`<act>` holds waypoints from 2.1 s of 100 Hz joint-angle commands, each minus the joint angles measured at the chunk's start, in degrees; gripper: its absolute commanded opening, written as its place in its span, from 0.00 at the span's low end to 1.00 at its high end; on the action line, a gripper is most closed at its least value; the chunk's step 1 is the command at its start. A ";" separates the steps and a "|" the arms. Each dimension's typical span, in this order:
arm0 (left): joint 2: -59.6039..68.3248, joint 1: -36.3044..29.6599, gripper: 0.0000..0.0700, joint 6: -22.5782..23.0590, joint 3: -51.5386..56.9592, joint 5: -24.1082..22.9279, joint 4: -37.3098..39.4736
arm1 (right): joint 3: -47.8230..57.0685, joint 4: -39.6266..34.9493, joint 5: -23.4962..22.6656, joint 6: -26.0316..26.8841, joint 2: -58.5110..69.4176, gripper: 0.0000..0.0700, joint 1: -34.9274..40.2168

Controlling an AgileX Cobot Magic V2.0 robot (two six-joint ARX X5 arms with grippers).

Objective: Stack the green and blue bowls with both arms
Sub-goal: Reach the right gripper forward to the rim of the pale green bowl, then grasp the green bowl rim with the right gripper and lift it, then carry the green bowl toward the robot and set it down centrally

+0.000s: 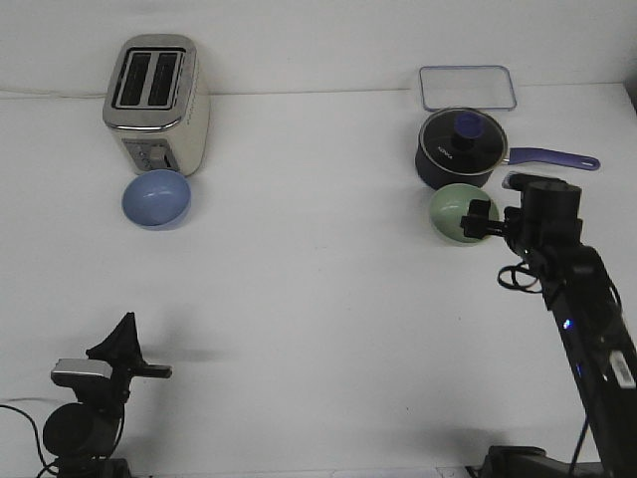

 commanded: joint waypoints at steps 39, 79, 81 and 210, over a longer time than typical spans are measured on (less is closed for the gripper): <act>-0.09 -0.07 0.02 0.72 -1.09 0.02 0.52 | 10.19 4.46 -2.78 -2.36 26.14 0.79 -4.07; -0.09 -0.07 0.02 0.72 -1.09 0.02 0.52 | 10.27 4.70 -5.44 -4.66 30.25 0.00 -4.52; -0.09 -0.07 0.02 0.72 -1.09 0.02 0.52 | 10.27 4.52 -5.44 -4.66 30.21 0.00 -4.57; -0.09 -0.07 0.02 -0.39 -1.07 0.09 0.87 | -13.84 7.39 -12.41 6.67 -3.04 0.00 39.69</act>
